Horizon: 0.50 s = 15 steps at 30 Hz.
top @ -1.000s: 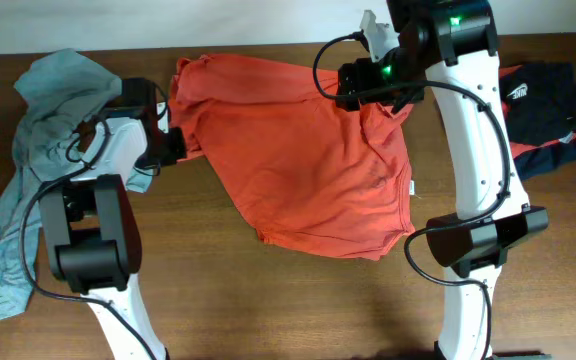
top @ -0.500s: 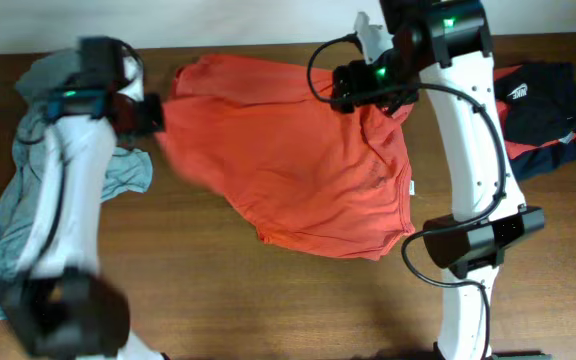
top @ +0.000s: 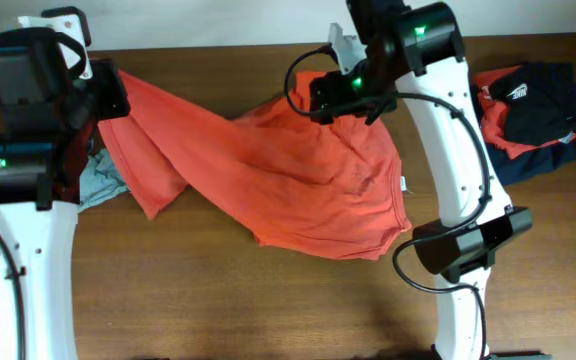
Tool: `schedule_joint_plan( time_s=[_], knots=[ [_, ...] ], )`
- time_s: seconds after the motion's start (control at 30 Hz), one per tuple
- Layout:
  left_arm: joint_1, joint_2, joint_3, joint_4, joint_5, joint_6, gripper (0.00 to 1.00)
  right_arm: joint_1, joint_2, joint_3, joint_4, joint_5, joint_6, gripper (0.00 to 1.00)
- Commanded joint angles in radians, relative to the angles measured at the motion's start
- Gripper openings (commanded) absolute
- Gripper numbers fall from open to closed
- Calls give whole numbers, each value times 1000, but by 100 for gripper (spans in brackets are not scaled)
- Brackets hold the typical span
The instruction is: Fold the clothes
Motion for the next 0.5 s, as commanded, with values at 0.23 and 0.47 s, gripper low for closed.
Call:
schedule_joint_plan(
  time_s=[0.23, 0.47],
  knots=[
    [0, 101, 7, 5, -26, 16, 1, 8, -158, -6, -6, 100, 102, 85],
    [0, 107, 7, 13, -31, 16, 1, 9, -366, -298, -6, 110, 201, 85]
  ],
)
